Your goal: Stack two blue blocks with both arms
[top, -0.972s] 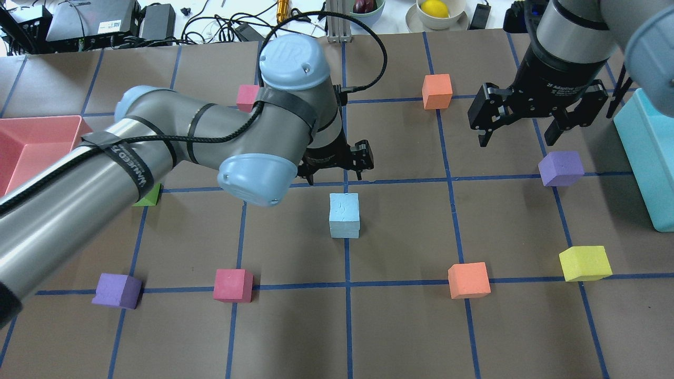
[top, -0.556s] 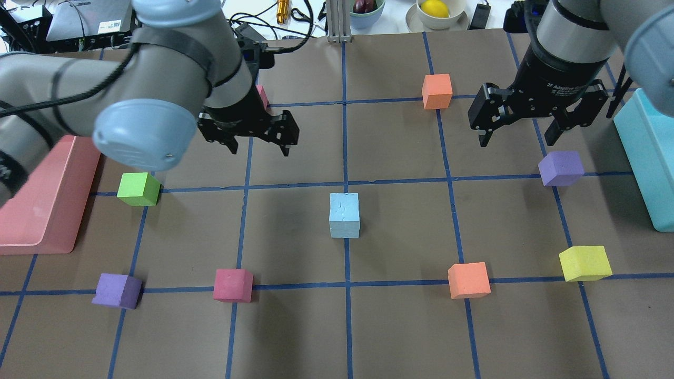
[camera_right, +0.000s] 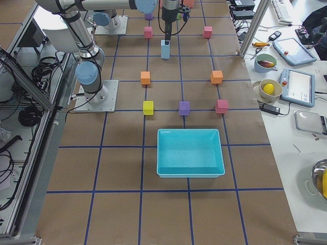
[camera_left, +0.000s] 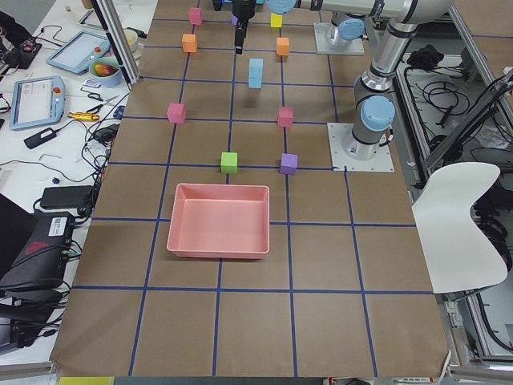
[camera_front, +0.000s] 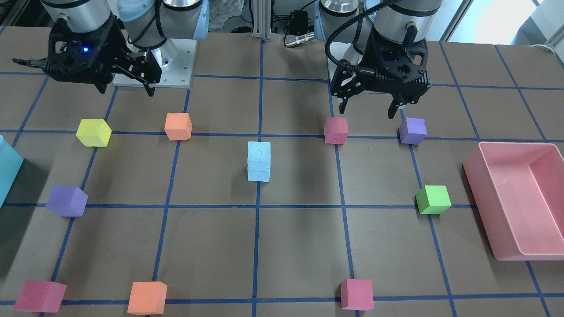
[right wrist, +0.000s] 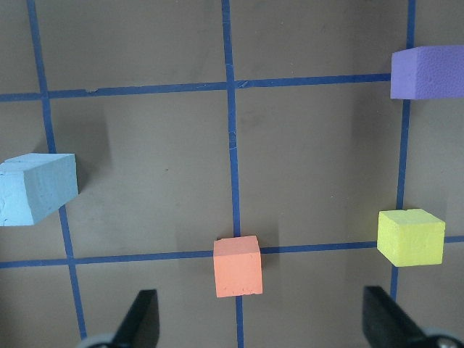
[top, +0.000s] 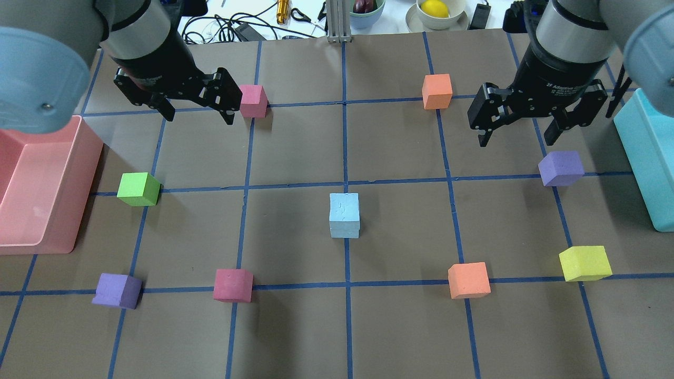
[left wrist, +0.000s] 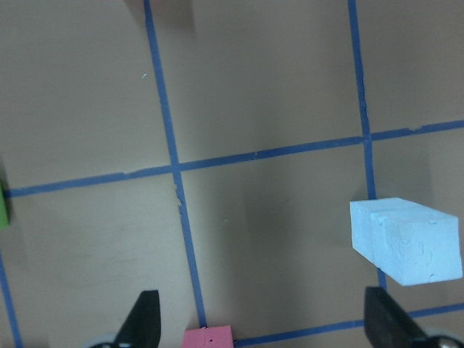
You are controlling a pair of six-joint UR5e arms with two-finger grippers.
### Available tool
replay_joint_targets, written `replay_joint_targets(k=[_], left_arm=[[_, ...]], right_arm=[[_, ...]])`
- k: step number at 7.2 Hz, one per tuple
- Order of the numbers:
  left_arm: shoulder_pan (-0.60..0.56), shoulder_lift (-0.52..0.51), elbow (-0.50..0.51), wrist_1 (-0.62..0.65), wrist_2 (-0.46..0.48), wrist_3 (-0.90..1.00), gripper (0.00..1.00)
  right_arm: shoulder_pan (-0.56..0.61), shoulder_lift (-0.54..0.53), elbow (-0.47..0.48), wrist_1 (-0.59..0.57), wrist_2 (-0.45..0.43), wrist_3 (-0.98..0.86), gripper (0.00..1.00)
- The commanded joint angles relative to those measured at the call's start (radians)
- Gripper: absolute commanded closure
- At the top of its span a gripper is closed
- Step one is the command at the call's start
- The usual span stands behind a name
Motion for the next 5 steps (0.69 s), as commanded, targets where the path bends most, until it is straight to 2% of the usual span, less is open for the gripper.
replay_joint_targets(k=[1,5], left_arm=[[0.017,-0.021,0.028,-0.02,0.012,0.002,0.0],[0.019,-0.012,0.027,0.0,0.012,-0.01,0.0]], right_arm=[[0.002,0.001,0.001,0.0,-0.001,0.0,0.0],[0.002,-0.001,0.001,0.0,-0.001,0.0,0.0]])
